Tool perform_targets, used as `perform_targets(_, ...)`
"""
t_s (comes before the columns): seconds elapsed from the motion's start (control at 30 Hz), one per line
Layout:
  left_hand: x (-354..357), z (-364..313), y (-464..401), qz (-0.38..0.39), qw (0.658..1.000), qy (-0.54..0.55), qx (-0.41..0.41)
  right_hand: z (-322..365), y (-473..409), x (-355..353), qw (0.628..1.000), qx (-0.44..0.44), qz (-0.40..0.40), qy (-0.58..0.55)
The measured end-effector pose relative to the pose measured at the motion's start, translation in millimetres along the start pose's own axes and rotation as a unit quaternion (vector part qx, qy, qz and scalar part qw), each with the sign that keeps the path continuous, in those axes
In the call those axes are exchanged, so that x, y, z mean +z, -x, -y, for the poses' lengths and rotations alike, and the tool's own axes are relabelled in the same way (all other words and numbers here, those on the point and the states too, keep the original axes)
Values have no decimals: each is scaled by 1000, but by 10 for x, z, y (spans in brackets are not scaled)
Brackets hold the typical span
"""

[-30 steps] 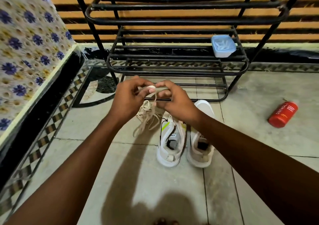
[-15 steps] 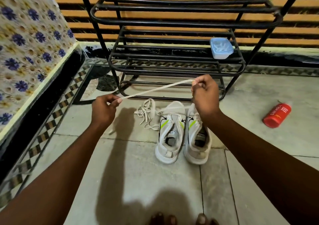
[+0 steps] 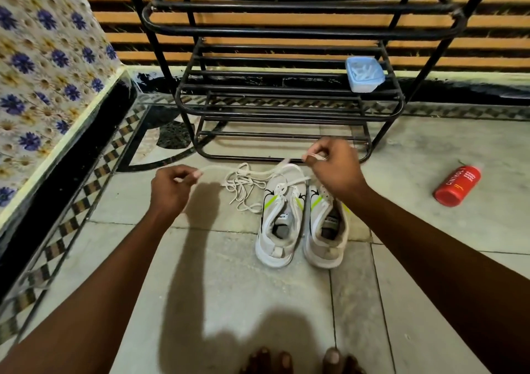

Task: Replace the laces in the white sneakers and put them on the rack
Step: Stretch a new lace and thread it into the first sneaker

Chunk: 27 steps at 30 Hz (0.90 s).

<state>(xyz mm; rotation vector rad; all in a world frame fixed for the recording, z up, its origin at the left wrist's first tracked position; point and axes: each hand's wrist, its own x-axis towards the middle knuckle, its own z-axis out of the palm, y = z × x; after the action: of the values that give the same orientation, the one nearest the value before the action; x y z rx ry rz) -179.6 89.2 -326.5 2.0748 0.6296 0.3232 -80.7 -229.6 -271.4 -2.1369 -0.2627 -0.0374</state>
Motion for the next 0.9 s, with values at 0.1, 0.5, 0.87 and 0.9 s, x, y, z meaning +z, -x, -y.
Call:
perform_targets(0.1,88,-456,209,105,988,63,100,-9,138,113,995,-32,75,52)
perform_targets(0.5,308,-1033,450,152,967,112,171,186,237,26,960,-24,198,-199)
perform_targets(0.87,216,272,567,369,861,-345,-54,219,-13,-286,965,-54,206,-154)
perform_targets(0.9,232,158,577,356,892,-276,-34,278,8,-255,962,-67,231,-131)
